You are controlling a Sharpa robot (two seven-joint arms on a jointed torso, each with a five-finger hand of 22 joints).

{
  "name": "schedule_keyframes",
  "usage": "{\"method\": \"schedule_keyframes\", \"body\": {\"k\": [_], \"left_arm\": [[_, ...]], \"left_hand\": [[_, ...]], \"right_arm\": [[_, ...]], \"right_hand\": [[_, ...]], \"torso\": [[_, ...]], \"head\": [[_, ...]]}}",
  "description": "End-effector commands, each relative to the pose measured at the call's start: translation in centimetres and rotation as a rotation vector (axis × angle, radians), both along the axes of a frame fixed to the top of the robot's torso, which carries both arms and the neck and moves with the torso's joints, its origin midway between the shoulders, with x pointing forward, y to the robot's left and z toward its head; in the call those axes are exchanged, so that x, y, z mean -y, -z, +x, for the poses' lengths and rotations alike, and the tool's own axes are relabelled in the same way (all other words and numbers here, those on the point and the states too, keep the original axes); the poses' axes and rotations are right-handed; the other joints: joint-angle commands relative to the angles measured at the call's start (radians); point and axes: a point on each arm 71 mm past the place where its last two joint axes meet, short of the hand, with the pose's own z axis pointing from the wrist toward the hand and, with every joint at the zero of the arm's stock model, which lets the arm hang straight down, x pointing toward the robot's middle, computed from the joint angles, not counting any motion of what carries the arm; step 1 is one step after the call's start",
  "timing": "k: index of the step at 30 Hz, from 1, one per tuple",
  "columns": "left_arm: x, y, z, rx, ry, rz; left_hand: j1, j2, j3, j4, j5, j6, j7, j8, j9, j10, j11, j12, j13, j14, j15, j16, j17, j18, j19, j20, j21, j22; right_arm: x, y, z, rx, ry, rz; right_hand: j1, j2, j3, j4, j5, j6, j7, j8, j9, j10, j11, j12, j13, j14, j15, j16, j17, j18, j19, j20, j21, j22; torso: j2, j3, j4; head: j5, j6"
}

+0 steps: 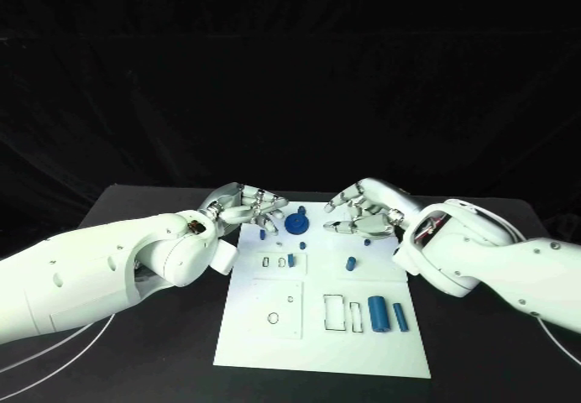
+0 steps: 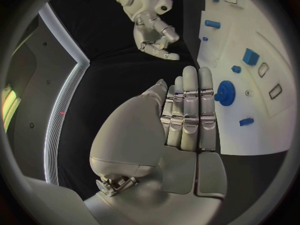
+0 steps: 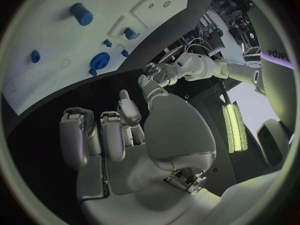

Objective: Assemble the parts on the task board

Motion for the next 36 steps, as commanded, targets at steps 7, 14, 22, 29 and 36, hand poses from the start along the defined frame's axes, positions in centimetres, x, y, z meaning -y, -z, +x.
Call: {"method": "schedule_keyframes", "body": {"k": [7, 14, 22, 29, 36], "left_arm": [[0.9, 1.2, 0.3, -0.125, 0.228, 0.620], [1.9, 1.2, 1.3, -0.144, 0.231, 0.885], [3.6, 0.6, 2.4, -0.141, 0.203, 1.033], [4.4, 0.5, 2.8, -0.159, 0.185, 1.075], [4.9, 0.7, 3.2, -0.180, 0.182, 1.100]], "left_hand": [[-0.181, 0.009, -0.046, 0.056, -0.009, -0.017, -0.042, 0.114, 0.116, -0.080, -0.033, 0.414, 0.386, 0.165, -0.033, 0.942, 1.022, -0.107, 0.265, -0.046, 0.671, 0.844], [-0.311, 0.023, -0.164, 0.067, -0.006, -0.026, -0.058, 0.221, 0.222, -0.003, -0.052, 0.796, 0.780, 0.192, -0.049, 1.001, 1.103, -0.121, 0.290, -0.058, 0.737, 0.947], [-0.329, 0.058, -0.272, 0.070, -0.006, -0.070, -0.071, 0.322, 0.348, 0.017, -0.063, 0.906, 0.904, 0.198, -0.060, 1.012, 1.118, -0.132, 0.317, -0.066, 0.774, 1.015], [-0.336, 0.071, -0.306, 0.071, -0.006, -0.087, -0.073, 0.345, 0.386, 0.018, -0.063, 0.917, 0.918, 0.198, -0.061, 1.012, 1.118, -0.134, 0.321, -0.067, 0.780, 1.027], [-0.334, 0.078, -0.317, 0.070, -0.006, -0.093, -0.073, 0.353, 0.401, 0.017, -0.064, 0.918, 0.920, 0.198, -0.061, 1.012, 1.118, -0.135, 0.323, -0.067, 0.782, 1.031]], "right_arm": [[3.8, -0.8, 0.3, -0.155, 0.050, 0.137], [4.9, -1.0, 0.3, -0.148, 0.080, 0.127], [5.4, -0.9, 0.4, -0.139, 0.097, 0.111], [5.5, -0.9, 0.5, -0.141, 0.106, 0.104], [5.6, -0.8, 0.6, -0.142, 0.112, 0.099]], "right_hand": [[-0.003, 0.001, -0.021, 0.008, 0.014, 0.000, -0.003, 0.006, 0.001, -0.008, -0.004, -0.014, -0.011, 0.070, -0.006, -0.010, 0.115, 0.019, -0.008, -0.002, -0.016, 0.147], [-0.006, -0.001, -0.028, 0.011, 0.016, -0.005, -0.002, 0.005, 0.001, -0.012, -0.004, -0.017, -0.014, 0.069, -0.006, -0.011, 0.114, 0.020, -0.008, -0.002, -0.018, 0.146], [-0.008, -0.001, -0.032, 0.014, 0.019, -0.007, -0.002, 0.005, 0.001, -0.012, -0.004, -0.017, -0.014, 0.069, -0.006, -0.011, 0.114, 0.019, -0.008, -0.002, -0.018, 0.147], [-0.009, -0.001, -0.033, 0.015, 0.020, -0.007, -0.002, 0.006, 0.001, -0.011, -0.004, -0.017, -0.014, 0.070, -0.006, -0.012, 0.114, 0.020, -0.008, -0.002, -0.019, 0.146], [-0.009, -0.001, -0.035, 0.016, 0.022, -0.007, -0.002, 0.006, 0.001, -0.011, -0.004, -0.016, -0.014, 0.069, -0.006, -0.012, 0.113, 0.019, -0.007, -0.002, -0.019, 0.147]], "torso": [[-0.025, 0.0161, -0.0062], [-0.031, 0.0198, -0.0049], [-0.031, 0.0192, -0.0068], [-0.030, 0.0195, -0.0056], [-0.029, 0.0186, -0.0052]], "head": [[0.014, -0.014], [0.016, -0.017], [0.012, -0.020], [0.012, -0.023], [0.013, -0.025]]}}
